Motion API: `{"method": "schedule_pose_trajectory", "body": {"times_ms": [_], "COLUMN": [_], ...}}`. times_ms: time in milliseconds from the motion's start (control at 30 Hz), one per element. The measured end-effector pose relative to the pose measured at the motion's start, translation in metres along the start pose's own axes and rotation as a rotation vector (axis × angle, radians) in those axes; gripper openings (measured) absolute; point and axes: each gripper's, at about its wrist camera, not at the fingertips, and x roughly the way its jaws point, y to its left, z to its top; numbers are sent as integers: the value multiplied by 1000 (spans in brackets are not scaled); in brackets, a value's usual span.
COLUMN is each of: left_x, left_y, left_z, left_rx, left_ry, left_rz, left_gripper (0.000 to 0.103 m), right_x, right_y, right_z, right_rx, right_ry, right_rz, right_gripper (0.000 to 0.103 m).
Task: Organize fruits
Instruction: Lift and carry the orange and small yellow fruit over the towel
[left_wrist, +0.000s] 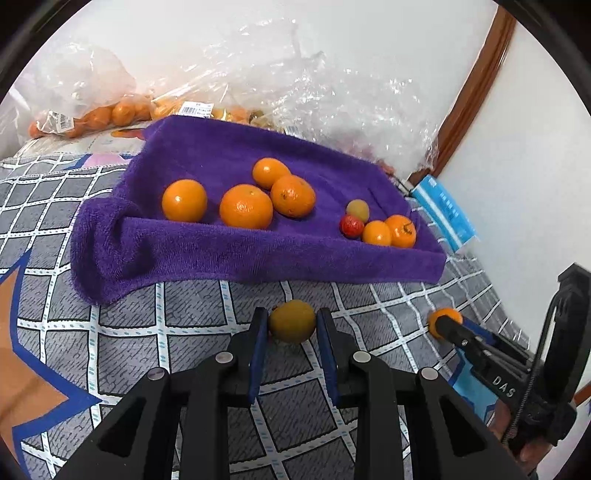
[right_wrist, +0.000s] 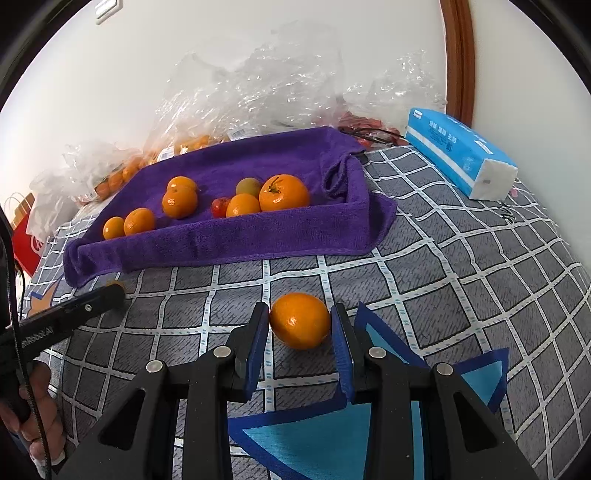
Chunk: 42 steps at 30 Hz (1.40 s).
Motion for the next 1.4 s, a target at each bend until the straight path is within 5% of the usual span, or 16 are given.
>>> {"method": "schedule_pose_trajectory", "body": {"times_ms": [567, 1400], "left_x": [-19, -48], "left_y": [-6, 8], "left_z": [0, 25], "left_rx": [33, -55], "left_ry": [-104, -186], "left_rz": [-19, 101], "left_gripper": [25, 25], "right_x": [-6, -20], "right_y": [7, 40], "right_z": [-2, 46], "right_rx": [-2, 14], "right_ry": [19, -11], "right_rz": [-16, 25], "right_gripper": [34, 34]}}
